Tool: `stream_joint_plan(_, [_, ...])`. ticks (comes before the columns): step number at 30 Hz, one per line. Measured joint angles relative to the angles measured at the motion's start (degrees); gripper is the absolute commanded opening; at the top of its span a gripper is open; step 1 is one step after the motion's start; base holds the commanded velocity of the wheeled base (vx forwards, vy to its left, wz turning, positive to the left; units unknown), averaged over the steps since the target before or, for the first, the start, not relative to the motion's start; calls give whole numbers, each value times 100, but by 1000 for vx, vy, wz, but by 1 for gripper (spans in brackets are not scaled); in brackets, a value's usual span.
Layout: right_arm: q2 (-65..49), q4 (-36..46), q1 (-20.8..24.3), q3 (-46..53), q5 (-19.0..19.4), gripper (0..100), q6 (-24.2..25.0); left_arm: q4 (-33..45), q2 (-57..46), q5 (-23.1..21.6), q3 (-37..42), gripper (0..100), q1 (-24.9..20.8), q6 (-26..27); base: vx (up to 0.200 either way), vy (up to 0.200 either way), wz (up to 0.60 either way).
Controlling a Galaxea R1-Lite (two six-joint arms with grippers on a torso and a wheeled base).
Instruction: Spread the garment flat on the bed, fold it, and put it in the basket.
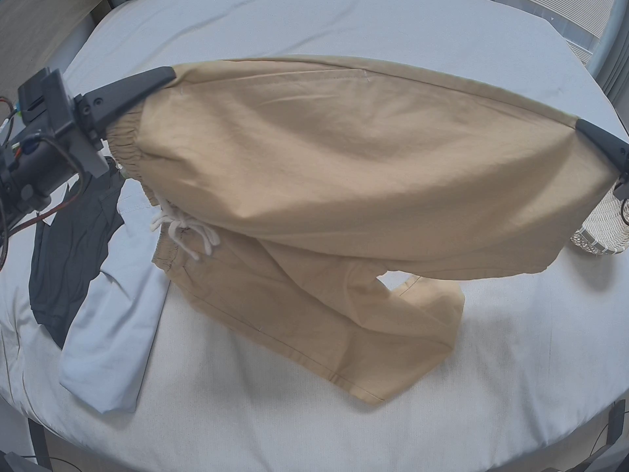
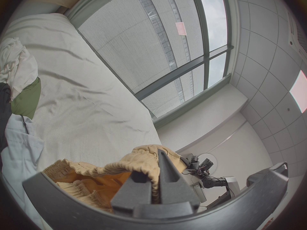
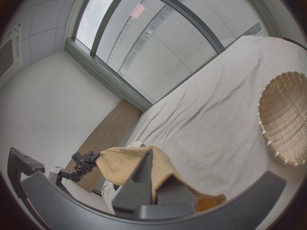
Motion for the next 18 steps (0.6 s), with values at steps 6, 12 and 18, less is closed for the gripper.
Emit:
stream_joint_plan(6, [562, -82, 17, -262, -100, 0, -9, -729, 601, 213, -194, 0, 30, 0, 0, 0, 0])
stream_joint_plan(12, [1051, -252, 22, -472, -180, 0, -17, -1090, 1165, 288, -474, 0, 95, -13, 0, 0, 0])
stream_joint_plan(18, [1451, -490, 24, -644, -289, 0, -17, -1134, 1569, 290, -756, 0, 227, -16, 0, 0, 0])
